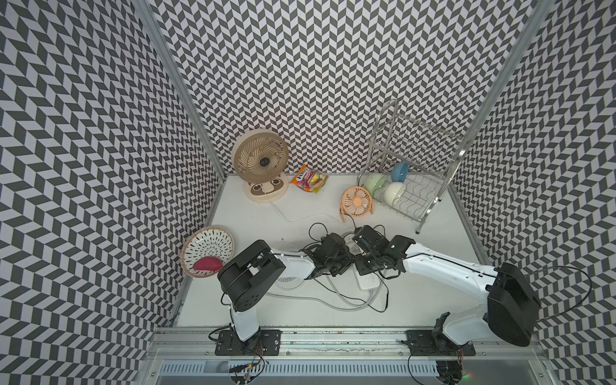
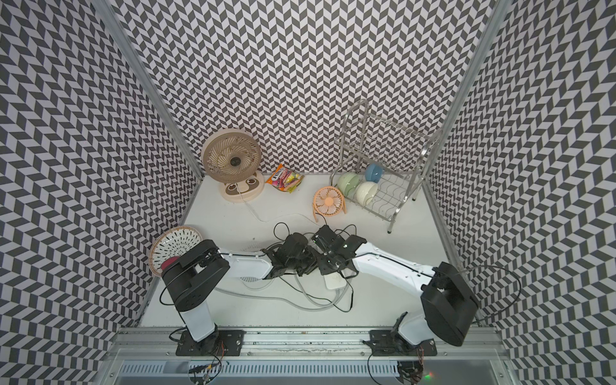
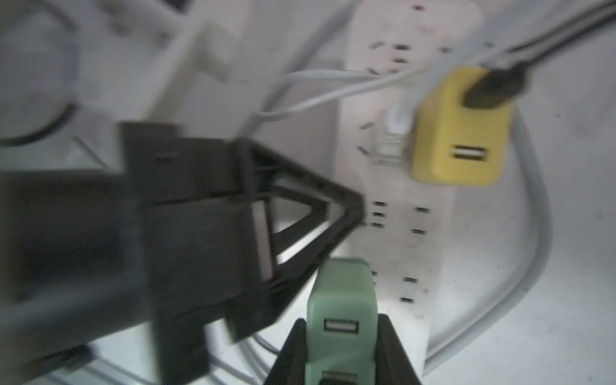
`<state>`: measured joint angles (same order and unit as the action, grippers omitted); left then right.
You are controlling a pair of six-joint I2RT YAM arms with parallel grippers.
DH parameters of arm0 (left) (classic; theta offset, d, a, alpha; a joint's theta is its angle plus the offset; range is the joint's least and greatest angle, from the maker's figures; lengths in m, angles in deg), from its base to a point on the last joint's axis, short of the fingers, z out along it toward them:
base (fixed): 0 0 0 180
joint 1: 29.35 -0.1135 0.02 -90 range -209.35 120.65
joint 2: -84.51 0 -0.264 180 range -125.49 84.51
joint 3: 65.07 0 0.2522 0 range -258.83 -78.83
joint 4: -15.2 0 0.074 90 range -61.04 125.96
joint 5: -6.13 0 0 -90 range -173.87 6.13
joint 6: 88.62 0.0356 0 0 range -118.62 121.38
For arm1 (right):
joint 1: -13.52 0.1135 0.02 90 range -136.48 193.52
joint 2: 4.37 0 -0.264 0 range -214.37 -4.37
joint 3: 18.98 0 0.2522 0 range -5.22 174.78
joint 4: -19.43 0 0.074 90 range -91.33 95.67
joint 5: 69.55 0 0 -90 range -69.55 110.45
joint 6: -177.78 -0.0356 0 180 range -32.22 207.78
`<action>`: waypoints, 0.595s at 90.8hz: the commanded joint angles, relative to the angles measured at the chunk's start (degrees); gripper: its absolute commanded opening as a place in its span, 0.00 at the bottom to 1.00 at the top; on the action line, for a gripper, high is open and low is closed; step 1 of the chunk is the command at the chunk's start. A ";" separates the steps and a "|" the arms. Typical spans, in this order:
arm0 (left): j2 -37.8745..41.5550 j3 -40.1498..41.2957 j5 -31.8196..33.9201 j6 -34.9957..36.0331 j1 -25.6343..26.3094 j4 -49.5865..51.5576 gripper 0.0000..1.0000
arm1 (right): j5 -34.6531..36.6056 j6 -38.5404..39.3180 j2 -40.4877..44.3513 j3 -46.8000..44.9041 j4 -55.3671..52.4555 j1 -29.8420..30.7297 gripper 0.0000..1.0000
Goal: Unplug the desk fan from the power strip
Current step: Remove the plug from the socket, then place the plug at the center of the board.
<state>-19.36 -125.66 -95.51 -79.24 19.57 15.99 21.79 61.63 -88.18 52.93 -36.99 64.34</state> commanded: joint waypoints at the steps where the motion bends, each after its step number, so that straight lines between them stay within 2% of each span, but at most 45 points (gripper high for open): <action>1: -4.82 2.87 1.79 0.11 0.84 13.80 0.36 | -7.74 -0.50 0.18 3.92 14.22 3.43 0.22; 19: -4.67 2.69 1.83 0.73 0.82 13.34 0.37 | -0.15 0.48 3.42 4.15 8.59 1.18 0.22; 54: 5.20 -3.70 9.61 9.54 2.20 12.20 0.49 | 2.91 0.02 15.76 3.40 1.03 -1.98 0.24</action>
<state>-17.33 -127.32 -90.63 -75.09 20.67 21.19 21.46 61.37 -76.57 54.07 -38.43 63.45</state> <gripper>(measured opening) 0.483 0.273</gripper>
